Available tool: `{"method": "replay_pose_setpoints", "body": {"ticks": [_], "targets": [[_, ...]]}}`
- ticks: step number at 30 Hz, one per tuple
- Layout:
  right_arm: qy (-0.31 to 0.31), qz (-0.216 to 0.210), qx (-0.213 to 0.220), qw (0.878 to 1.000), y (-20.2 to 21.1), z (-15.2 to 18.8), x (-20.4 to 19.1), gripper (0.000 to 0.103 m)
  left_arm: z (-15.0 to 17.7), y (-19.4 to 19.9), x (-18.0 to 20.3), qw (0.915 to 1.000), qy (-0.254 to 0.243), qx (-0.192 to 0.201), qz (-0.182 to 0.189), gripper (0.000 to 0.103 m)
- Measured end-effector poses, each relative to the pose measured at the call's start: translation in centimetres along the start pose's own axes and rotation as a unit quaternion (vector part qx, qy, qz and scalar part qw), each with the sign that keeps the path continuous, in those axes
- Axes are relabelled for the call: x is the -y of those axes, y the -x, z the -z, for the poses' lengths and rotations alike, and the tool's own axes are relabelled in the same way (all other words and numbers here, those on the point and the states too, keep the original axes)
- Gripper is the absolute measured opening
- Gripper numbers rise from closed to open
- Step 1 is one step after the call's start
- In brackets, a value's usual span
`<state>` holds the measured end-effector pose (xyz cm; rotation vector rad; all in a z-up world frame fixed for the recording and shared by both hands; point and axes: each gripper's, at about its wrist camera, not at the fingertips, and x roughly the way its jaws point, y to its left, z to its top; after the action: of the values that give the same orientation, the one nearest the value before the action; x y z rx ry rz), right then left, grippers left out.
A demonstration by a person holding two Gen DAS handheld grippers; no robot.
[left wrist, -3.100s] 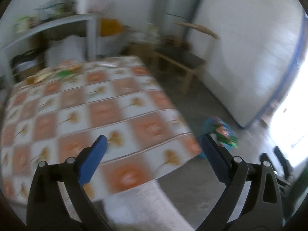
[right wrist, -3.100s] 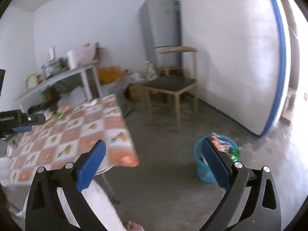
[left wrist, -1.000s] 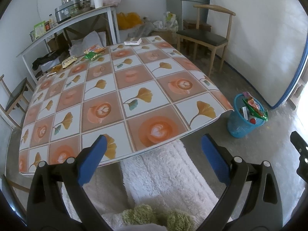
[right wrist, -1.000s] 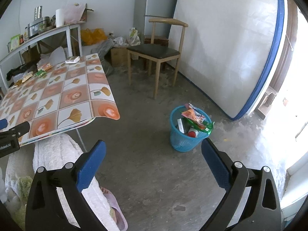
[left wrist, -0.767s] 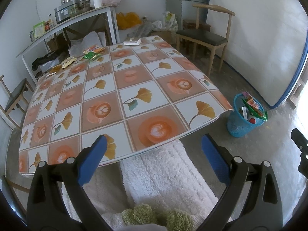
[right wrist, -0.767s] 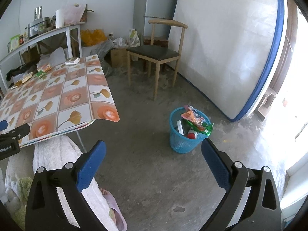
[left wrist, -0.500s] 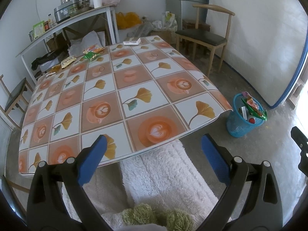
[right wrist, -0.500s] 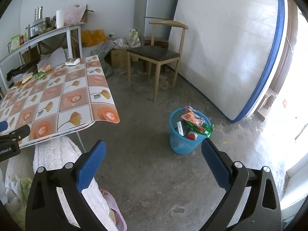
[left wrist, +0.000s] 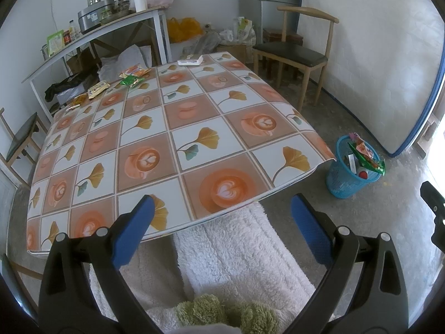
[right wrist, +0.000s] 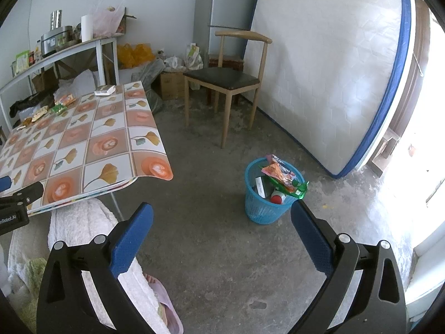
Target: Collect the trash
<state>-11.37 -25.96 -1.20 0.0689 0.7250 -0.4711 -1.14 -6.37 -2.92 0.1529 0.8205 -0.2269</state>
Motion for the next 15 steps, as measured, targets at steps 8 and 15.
{"method": "replay_pose_setpoints", "body": {"ticks": [8, 15], "targets": [[0.0, 0.0, 0.0, 1.0, -0.03, 0.01, 0.03, 0.096, 0.0, 0.0, -0.04, 1.0, 0.0, 0.001, 0.0, 0.094], [0.0, 0.0, 0.0, 1.0, 0.01, -0.09, 0.06, 0.096, 0.02, -0.13, -0.05, 1.0, 0.001, -0.002, 0.002, 0.094]]}}
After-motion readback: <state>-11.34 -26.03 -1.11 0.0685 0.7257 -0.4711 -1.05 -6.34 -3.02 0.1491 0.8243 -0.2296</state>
